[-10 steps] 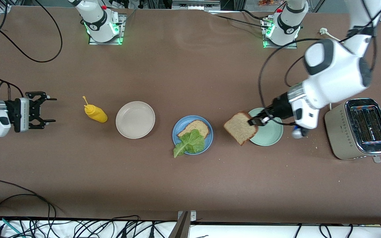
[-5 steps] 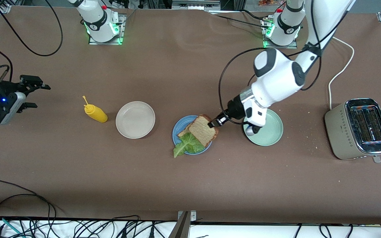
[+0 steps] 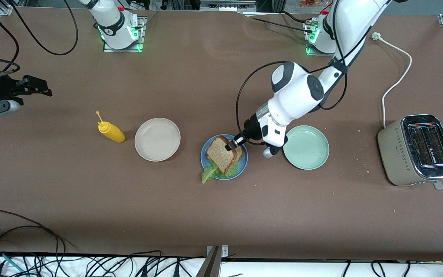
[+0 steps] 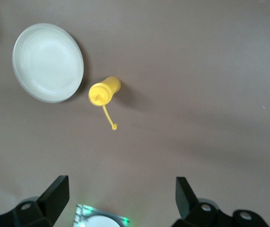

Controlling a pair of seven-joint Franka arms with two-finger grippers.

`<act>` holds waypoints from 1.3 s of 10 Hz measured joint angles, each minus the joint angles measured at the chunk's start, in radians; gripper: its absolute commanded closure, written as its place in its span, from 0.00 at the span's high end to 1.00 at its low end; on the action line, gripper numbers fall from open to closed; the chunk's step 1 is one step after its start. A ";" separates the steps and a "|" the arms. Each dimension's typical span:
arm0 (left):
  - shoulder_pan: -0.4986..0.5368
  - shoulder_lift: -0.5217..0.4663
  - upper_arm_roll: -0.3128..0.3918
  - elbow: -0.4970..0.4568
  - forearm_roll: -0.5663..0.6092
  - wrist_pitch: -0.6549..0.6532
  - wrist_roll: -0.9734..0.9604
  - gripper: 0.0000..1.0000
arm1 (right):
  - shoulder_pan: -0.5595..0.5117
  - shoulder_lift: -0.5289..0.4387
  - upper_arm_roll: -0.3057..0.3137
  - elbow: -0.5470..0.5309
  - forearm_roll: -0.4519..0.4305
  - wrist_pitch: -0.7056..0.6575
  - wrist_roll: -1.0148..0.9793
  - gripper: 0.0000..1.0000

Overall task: Make sandwich in blue plate with both arms
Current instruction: 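Lower the toast onto the lettuce with the left gripper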

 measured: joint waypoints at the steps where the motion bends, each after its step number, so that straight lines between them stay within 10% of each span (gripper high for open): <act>1: -0.041 0.032 0.045 0.041 0.000 0.004 -0.015 0.00 | -0.002 -0.023 -0.003 -0.016 -0.007 0.033 0.111 1.00; 4: -0.074 0.085 0.071 0.105 0.000 0.004 -0.028 0.00 | 0.001 -0.047 -0.003 -0.029 -0.023 0.082 0.408 1.00; 13: -0.099 0.128 0.094 0.126 0.000 0.004 -0.034 0.04 | 0.007 -0.046 -0.015 -0.001 -0.018 0.106 0.400 1.00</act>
